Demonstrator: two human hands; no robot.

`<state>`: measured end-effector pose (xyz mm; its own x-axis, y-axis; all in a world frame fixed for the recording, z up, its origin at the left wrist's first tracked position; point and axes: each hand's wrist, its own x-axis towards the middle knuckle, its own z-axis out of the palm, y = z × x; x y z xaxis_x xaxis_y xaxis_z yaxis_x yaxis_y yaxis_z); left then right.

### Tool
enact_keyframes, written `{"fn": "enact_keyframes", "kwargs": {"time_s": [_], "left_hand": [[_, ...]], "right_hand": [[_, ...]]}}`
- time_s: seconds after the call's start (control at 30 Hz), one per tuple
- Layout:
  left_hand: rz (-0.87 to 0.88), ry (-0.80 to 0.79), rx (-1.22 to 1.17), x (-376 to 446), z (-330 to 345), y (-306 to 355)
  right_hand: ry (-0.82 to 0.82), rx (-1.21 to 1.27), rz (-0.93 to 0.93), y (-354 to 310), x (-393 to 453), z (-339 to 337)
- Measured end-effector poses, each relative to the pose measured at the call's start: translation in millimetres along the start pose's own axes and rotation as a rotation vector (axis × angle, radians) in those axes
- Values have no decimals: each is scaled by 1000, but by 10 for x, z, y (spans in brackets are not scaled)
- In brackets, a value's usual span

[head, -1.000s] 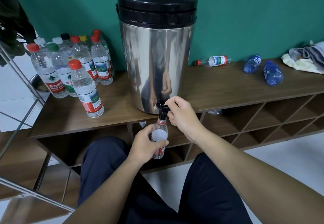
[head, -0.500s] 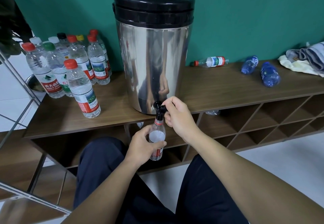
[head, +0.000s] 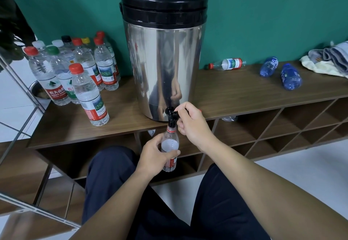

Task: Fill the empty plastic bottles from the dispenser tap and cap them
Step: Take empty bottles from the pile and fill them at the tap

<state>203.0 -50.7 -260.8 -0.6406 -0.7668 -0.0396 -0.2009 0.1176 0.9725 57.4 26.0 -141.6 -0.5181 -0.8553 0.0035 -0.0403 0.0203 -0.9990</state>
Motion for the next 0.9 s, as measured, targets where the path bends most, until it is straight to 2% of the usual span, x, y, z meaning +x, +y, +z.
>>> {"fn": "enact_keyframes", "kwargs": {"time_s": [0.9], "left_hand": [[-7, 60, 12, -25, 6, -5]], "right_hand": [[5, -21, -13, -19, -32, 8]]}}
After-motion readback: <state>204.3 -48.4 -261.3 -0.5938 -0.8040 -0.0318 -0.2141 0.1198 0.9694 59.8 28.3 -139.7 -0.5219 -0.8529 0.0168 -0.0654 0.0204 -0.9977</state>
